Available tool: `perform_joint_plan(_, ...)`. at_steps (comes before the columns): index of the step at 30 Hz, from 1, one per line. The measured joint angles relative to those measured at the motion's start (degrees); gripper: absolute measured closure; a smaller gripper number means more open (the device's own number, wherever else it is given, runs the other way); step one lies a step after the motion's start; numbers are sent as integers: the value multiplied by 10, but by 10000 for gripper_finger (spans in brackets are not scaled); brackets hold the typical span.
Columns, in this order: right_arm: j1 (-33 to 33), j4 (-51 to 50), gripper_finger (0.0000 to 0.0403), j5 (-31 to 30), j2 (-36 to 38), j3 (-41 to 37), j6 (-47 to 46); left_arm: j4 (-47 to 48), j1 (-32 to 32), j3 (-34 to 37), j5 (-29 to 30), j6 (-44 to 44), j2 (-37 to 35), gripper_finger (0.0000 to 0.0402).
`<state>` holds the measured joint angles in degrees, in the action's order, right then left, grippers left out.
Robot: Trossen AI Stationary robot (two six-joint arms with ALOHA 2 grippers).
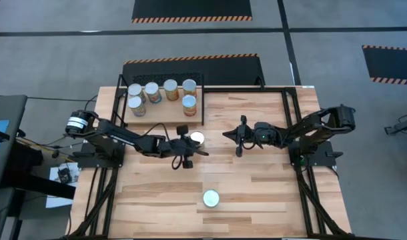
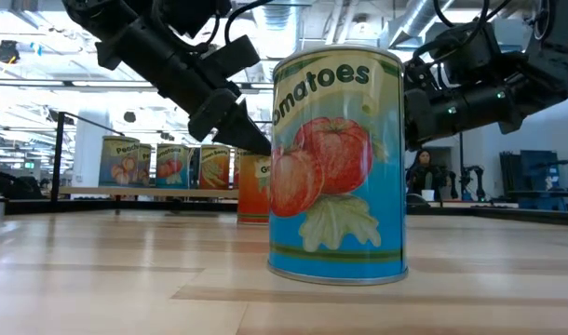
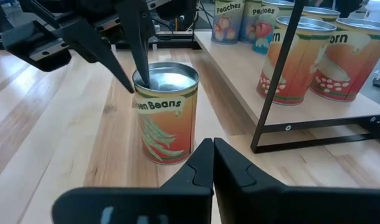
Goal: Pick and place cans onto a shelf
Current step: Put the canned green beans on the shelf aligned with the other canned green beans on the shelf
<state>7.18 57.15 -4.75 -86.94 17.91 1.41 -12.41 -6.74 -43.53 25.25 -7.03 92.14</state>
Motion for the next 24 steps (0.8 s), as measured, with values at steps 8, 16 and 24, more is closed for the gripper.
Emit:
perform_joint_plan(8,0,1,385,0,0,0,0,2,-3,0,10,-31,0,373)
perform_joint_plan(16,0,-1,379,0,0,0,0,93,2,1,10,-107,-72,398)
perform_joint_plan(24,0,-9,384,2,0,0,-1,298,54,14,11,-99,-272,401)
